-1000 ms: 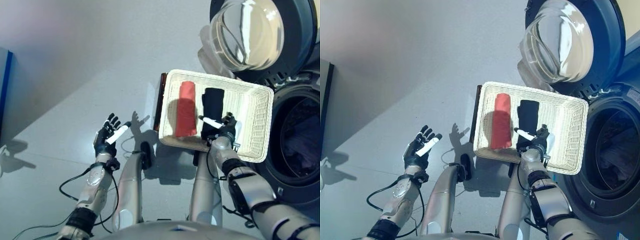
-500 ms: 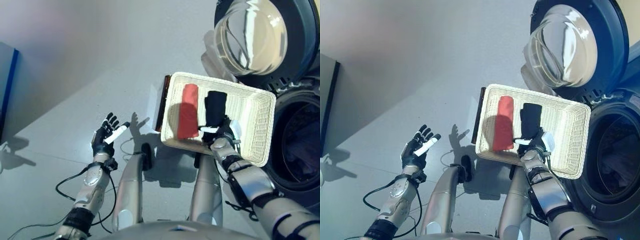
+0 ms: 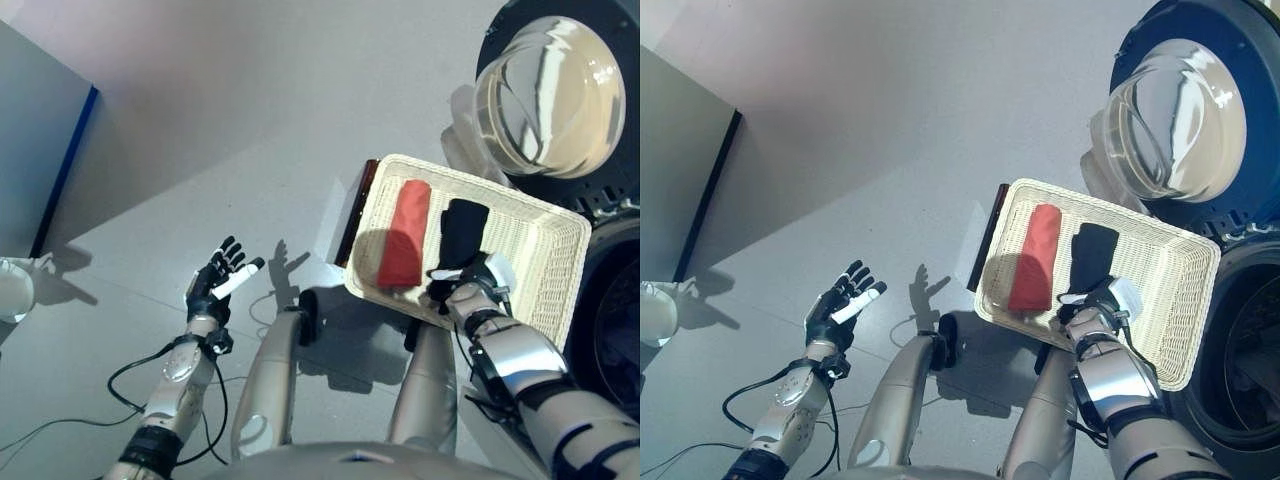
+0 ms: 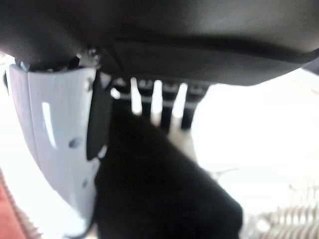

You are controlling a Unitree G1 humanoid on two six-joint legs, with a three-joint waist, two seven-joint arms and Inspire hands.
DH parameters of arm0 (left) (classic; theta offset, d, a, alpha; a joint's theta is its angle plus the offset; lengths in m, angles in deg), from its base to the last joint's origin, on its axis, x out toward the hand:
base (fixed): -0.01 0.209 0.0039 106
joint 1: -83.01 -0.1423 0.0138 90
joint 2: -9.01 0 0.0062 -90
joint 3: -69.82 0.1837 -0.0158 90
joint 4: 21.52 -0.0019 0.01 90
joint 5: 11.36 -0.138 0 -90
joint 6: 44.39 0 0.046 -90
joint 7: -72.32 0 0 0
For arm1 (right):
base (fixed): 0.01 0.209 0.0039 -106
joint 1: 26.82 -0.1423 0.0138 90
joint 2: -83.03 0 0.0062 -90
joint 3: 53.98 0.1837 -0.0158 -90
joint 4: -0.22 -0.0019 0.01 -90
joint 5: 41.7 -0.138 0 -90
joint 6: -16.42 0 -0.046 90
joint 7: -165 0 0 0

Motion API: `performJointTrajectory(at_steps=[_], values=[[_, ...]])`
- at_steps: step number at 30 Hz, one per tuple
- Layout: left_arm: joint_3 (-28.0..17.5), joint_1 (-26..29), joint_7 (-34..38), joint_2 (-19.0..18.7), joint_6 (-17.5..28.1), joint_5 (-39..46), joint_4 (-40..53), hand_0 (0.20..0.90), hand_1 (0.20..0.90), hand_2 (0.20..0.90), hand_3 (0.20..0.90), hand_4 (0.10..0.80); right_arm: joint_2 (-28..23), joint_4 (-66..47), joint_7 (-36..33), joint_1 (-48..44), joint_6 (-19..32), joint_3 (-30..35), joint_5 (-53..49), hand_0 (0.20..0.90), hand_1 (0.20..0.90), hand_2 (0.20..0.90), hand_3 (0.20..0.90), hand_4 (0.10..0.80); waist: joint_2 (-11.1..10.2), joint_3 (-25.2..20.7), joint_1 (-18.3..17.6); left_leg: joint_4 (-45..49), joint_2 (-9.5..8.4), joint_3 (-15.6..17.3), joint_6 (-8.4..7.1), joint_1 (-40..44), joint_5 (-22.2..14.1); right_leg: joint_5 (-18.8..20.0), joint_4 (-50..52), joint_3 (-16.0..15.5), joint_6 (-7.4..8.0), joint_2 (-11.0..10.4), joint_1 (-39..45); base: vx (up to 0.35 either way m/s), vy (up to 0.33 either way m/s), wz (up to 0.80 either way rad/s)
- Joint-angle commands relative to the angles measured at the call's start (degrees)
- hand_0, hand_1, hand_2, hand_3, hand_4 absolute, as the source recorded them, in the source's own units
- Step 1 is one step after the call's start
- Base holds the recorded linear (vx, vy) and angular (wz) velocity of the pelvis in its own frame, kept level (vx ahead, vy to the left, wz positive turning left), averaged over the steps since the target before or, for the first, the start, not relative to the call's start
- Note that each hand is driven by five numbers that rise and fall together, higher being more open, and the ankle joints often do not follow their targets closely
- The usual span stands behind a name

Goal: Pick up the clothes and place them into the washing machine

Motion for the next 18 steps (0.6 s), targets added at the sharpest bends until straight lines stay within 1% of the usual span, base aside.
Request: performJointTrajectory(at_steps=[1, 7, 11, 15, 17, 18], values=[[0.7, 2.52, -1.43, -3.35, 3.04, -1.11, 4.37, 0.9, 0.9, 0.9, 0.9, 0.8, 4.2, 1.03, 8.48, 0.4, -0.2, 1.14, 1.51, 0.2, 0.2, 0.2, 0.2, 0.3, 2.52, -0.51, 2.81, 1.11, 1.46, -2.48, -2.07, 0.95, -1.92, 2.87, -4.05, 2.71, 0.67, -2.65, 3.65, 0.013, 0.008, 0.03], [-0.13, 1.98, -1.69, -3.58, 3.14, -1.16, 4.51, 0.9, 0.9, 0.9, 0.9, 0.8, 0.97, 1.74, 8.57, 2.19, -0.19, 5.16, -0.72, 0.2, 0.2, 0.2, 0.2, 0.3, 3.16, -0.68, 3.16, 1.57, 1.16, -1.95, -1.33, 0.55, -2.39, 3.2, -3.6, 3.19, 1.0, -2.6, 2.42, -0.001, 0.012, 0.01], [-0.35, 1.85, -2.03, -3.56, 3.01, -1.24, 4.02, 0.9, 0.9, 0.9, 0.9, 0.8, -1.7, 2.38, 8.29, 4.26, 0.3, 8.58, -4.38, 0.2, 0.2, 0.2, 0.2, 0.3, 3.12, -0.76, 2.57, 1.68, 1.52, -1.99, -1.29, 0.74, -2.55, 2.84, -3.37, 3.41, 1.04, -2.61, 2.43, 0.0, 0.0, 0.0], [-0.66, 1.67, -2.05, -3.73, 3.1, -1.01, 3.67, 0.9, 0.9, 0.9, 0.9, 0.8, -5.17, 1.72, 7.19, 6.41, 2.85, 13.32, -12.04, 0.2, 0.2, 0.2, 0.2, 0.3, 2.75, -1.12, 1.6, 1.59, 1.91, -1.94, -1.52, 1.11, -2.64, 2.66, -3.31, 3.61, 0.98, -2.43, 2.34, 0.0, 0.0, 0.0], [-1.12, 1.63, -1.83, -3.83, 3.29, -1.06, 3.2, 0.9, 0.9, 0.9, 0.9, 0.8, -7.73, -0.31, 6.97, 7.63, 5.76, 16.52, -18.34, 0.2, 0.2, 0.2, 0.2, 0.3, 2.25, -1.16, 0.73, 1.43, 2.25, -1.86, -1.71, 1.18, -2.61, 2.63, -3.44, 3.85, 0.92, -2.02, 2.06, 0.0, 0.0, 0.0], [-1.07, 1.65, -1.83, -3.83, 3.31, -1.05, 3.17, 0.9, 0.9, 0.9, 0.9, 0.8, -7.75, -0.32, 6.98, 7.68, 5.78, 16.54, -18.38, 0.2, 0.2, 0.2, 0.2, 0.3, 2.24, -1.17, 0.8, 1.44, 2.27, -1.83, -1.71, 1.19, -2.63, 2.62, -3.41, 3.89, 0.92, -2.0, 2.03, 0.0, 0.0, 0.0]])
